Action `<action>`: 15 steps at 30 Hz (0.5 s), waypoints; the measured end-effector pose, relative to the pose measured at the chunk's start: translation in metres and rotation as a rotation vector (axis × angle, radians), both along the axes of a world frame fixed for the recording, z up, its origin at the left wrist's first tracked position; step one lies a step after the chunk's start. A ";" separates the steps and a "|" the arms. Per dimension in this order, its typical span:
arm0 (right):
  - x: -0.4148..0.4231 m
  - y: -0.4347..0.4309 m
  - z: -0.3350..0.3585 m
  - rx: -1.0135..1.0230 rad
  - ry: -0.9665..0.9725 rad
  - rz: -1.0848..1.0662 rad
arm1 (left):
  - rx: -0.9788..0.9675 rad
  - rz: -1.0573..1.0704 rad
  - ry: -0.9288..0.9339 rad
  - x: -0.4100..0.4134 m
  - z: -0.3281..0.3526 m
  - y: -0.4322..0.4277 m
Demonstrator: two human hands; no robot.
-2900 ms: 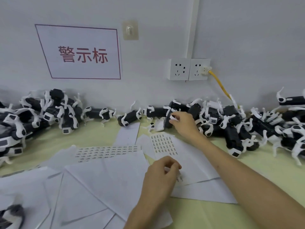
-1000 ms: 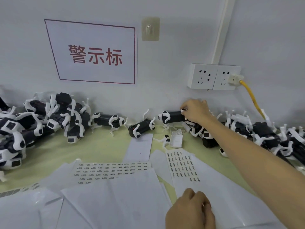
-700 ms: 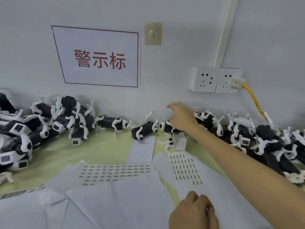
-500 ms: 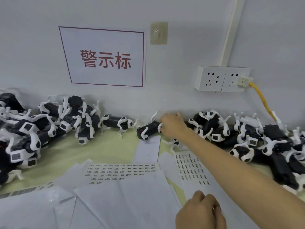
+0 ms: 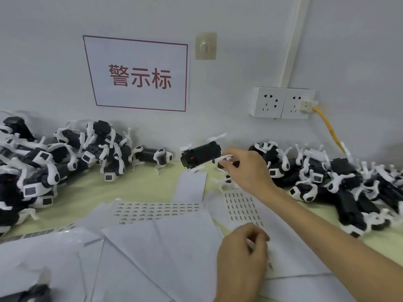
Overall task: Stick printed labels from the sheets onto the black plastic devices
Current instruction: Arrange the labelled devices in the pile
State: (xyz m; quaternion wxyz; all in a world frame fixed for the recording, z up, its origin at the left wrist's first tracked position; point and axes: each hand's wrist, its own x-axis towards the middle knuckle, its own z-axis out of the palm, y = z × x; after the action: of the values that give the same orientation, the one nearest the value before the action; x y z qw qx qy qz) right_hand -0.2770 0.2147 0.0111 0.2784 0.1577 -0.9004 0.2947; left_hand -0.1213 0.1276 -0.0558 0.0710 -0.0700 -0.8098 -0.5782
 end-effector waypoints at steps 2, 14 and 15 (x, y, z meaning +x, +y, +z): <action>0.029 0.016 -0.002 -0.121 -0.011 0.024 | 0.217 0.040 0.015 0.000 0.007 -0.006; 0.147 0.075 -0.025 -0.326 0.031 0.109 | 0.896 -0.260 -0.456 0.007 0.038 -0.026; 0.152 0.073 -0.031 -0.336 0.016 0.130 | 0.947 -0.326 -0.499 0.009 0.038 -0.025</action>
State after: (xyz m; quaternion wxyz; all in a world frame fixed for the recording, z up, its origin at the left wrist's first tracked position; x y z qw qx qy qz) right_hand -0.1248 0.2878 -0.0199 0.2882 0.1690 -0.8242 0.4573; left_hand -0.1127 0.1022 -0.0174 -0.1894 -0.0159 -0.4327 -0.8813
